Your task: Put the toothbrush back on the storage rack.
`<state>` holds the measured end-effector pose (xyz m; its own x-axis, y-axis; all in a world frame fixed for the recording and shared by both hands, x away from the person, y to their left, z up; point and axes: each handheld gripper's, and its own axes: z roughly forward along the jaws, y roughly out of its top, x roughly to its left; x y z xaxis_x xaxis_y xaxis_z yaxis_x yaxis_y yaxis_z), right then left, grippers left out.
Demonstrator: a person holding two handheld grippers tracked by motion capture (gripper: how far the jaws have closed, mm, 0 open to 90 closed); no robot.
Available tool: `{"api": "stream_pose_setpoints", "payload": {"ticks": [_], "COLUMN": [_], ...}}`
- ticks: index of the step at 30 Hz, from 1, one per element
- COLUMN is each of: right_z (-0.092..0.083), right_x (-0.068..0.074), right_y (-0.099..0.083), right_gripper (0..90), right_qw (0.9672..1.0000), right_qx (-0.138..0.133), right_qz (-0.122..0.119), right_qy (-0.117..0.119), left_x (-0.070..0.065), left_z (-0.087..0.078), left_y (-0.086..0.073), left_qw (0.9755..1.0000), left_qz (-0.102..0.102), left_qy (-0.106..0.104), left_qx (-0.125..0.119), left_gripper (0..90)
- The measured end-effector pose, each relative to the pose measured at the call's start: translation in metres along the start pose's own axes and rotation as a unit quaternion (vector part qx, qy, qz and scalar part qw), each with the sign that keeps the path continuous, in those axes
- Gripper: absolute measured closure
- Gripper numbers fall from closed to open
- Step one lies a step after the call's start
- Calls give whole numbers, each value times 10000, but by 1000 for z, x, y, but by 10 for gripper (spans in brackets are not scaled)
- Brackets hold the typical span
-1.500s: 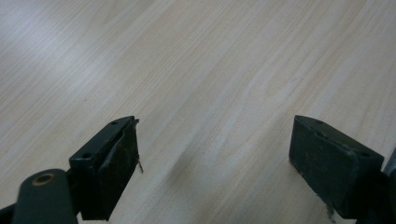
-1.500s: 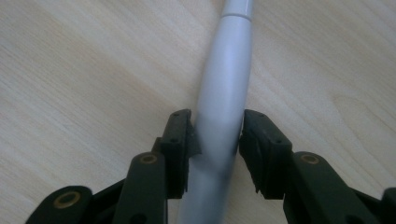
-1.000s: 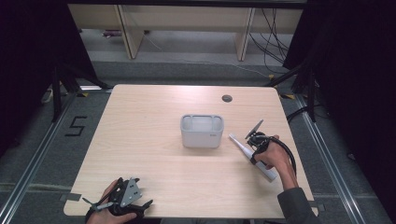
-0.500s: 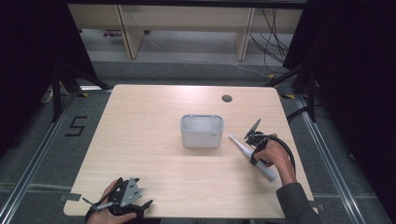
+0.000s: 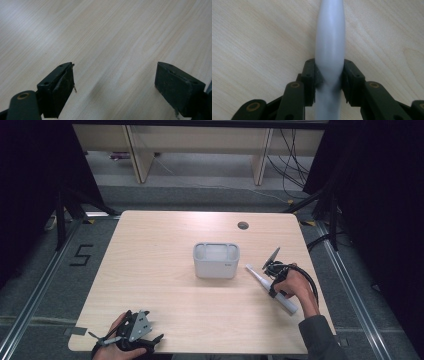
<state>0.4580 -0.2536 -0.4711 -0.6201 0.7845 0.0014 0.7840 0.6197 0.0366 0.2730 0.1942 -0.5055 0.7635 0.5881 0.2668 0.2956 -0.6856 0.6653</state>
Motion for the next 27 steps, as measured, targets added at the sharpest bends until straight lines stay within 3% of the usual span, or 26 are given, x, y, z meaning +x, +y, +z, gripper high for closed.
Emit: {"api": "stream_pose_setpoints", "payload": {"ticks": [4, 6, 8, 10, 12, 13, 14, 17, 19, 20, 23, 24, 25, 26, 27], "right_z": [-4, -10, -15, -22, -31, -31, -38, -44, -47, -47, -48, -48, -48, -48, -48], "right_x": [-4, -4, -8, -8, -11, -11, -12, -10, -13, -13, -15, -15, -12, -12, -14], "right_y": [-7, -10, -13, -17, -21, -21, -24, -27, -29, -29, -31, -31, -33, -33, -34], "right_gripper": [667, 667, 667, 667, 667, 667, 667, 667, 667, 667, 667, 667, 667, 667, 667], "right_qw": [9998, 9995, 9988, 9973, 9951, 9951, 9917, 9890, 9845, 9829, 9778, 9778, 9749, 9749, 9713], "right_qx": [-188, -276, -477, -682, -959, -959, -1264, -1423, -1733, -1806, -2068, -2068, -2180, -2180, -2340], "right_qz": [22, 174, 58, 269, 229, 229, 224, 393, 264, 350, 308, 308, 448, 448, 389], "right_qy": [-10, -34, 0, -54, -88, -88, -76, 35, -100, -91, -169, -169, -81, -81, -167], "left_x": [0, 0, 0, 0, 0, 0, 0, 0, 0, 0, 0, 0, 1, 1, 1], "left_z": [0, 0, 0, 0, 1, 1, 1, 1, 1, 1, 1, 1, 1, 1, 1], "left_y": [0, 0, 0, 0, 0, 0, 0, 0, 0, 0, 0, 0, -1, -1, -1], "left_qw": [10000, 10000, 10000, 10000, 10000, 10000, 10000, 10000, 10000, 10000, 10000, 10000, 10000, 10000, 10000], "left_qz": [1, 15, 6, -13, -19, -19, -41, -40, -49, -36, -44, -44, -36, -36, -45], "left_qy": [16, 9, 12, 8, -2, -2, -33, -29, -13, -35, -35, -35, -10, -10, -22], "left_qx": [0, -3, 0, -11, -10, -10, -58, -59, -64, -51, -57, -57, -48, -48, -51], "left_gripper": [155, 154, 155, 155, 155, 155, 155, 154, 154, 155, 155, 154, 155, 155, 155]}}
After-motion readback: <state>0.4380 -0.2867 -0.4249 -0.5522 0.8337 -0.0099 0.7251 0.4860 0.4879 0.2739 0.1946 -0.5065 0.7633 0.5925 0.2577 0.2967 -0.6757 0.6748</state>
